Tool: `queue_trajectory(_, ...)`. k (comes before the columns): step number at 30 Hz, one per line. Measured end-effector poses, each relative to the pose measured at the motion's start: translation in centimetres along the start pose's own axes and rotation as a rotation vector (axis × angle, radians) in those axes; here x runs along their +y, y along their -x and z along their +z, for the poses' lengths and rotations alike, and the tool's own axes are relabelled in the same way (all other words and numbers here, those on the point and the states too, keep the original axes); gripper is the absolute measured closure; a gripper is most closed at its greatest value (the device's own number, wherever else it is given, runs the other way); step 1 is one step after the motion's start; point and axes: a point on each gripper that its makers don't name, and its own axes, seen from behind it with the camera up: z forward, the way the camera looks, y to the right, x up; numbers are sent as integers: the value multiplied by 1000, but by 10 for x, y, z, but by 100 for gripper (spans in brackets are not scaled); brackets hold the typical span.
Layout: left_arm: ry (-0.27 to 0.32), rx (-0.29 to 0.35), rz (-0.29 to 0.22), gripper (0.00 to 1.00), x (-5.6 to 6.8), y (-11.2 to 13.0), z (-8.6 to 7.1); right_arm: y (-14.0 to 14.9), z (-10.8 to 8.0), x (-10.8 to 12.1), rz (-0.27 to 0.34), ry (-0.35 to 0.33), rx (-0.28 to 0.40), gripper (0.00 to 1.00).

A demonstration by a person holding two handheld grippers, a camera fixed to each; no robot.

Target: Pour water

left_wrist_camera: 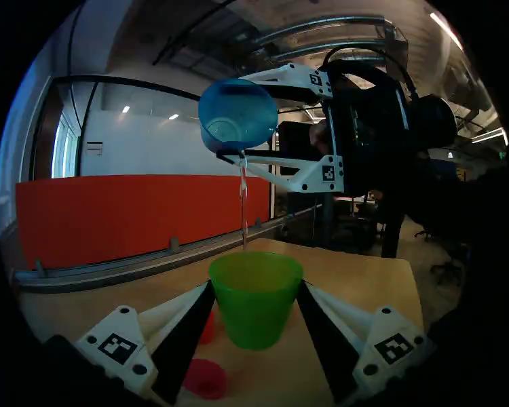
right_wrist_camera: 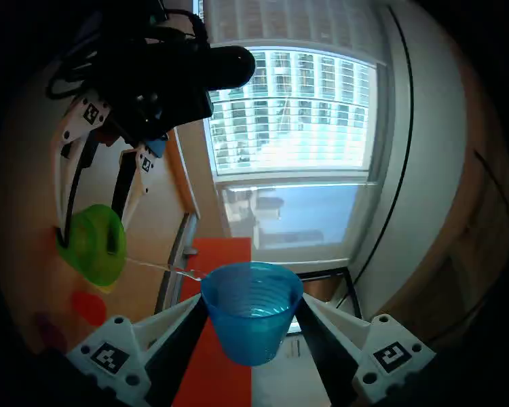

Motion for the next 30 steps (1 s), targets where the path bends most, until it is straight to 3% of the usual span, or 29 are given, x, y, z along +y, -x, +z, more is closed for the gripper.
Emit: queue_trajectory(30, -5, 11, 3, 15, -2, -5, 2, -10, -1, 3, -99, 5, 1, 11)
